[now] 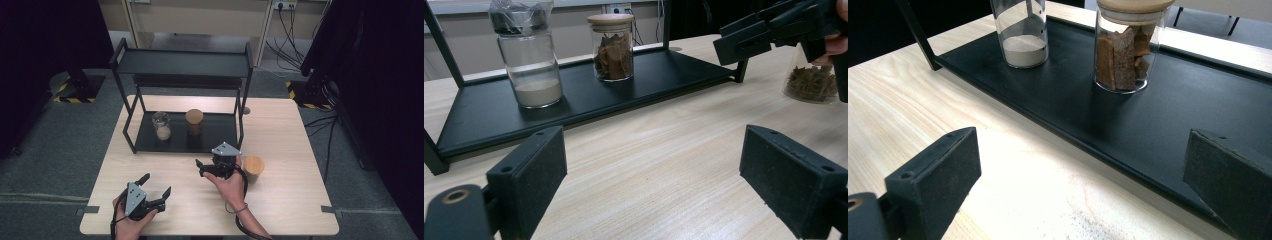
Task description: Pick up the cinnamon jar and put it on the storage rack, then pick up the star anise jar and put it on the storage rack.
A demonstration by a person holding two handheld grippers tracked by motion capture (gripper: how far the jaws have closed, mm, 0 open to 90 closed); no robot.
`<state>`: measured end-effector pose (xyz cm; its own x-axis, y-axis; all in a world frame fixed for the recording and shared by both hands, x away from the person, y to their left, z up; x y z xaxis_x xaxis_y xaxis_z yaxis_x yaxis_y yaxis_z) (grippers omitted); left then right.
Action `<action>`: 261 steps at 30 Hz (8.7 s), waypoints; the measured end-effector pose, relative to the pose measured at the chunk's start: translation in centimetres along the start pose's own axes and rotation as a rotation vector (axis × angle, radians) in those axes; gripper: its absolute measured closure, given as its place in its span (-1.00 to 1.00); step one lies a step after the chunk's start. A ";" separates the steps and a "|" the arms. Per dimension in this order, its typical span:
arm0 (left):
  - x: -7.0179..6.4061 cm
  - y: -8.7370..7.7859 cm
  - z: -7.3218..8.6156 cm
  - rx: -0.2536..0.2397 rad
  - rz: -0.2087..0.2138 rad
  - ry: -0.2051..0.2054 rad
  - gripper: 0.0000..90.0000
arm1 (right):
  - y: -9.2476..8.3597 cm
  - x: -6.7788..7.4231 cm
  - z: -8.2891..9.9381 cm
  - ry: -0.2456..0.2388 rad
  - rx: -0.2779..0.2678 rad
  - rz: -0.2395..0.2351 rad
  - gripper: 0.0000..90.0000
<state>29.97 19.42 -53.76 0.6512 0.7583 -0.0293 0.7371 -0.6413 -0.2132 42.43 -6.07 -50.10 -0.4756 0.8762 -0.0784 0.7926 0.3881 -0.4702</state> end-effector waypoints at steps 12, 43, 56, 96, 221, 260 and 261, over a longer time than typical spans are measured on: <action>-0.1 0.0 0.0 0.001 0.001 0.001 -0.75 | -1.1 -0.2 0.8 -0.004 -0.003 -0.002 -0.94; -0.1 0.0 0.0 0.000 0.001 0.001 -0.75 | -3.1 -0.4 2.9 -0.011 0.004 -0.026 -0.94; -0.1 0.0 0.0 -0.001 -0.001 0.003 -0.76 | -4.1 -0.7 3.5 -0.020 0.001 -0.036 -0.94; -0.1 0.0 0.0 -0.004 -0.004 0.000 -0.75 | -7.5 -0.3 4.6 -0.060 -0.021 -0.105 -0.94; -0.1 -0.1 0.0 -0.012 0.001 0.000 -0.76 | -11.3 -10.2 7.5 0.063 -0.055 0.171 -0.92; -0.1 -0.2 0.0 -0.017 0.002 -0.003 -0.76 | -8.9 -7.8 5.0 0.046 -0.169 0.135 -0.43; -0.1 -0.2 0.0 -0.017 0.002 -0.003 -0.76 | -8.9 -7.7 4.7 0.046 -0.176 0.134 -0.43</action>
<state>29.81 19.47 -53.76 0.6522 0.7573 -0.0325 0.7388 -0.6447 -0.1963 37.24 -17.66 -49.42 -0.3468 0.9339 -0.0876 0.9038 0.3077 -0.2974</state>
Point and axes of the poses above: each handheld gripper's, and its own axes: y roughly forward along the jaws, z roughly out of its underside, x roughly to its left, the point moved 2 cm from there along y, roughly forward along the jaws, and after that the axes turned 13 degrees about z, right-handed, at the moved point
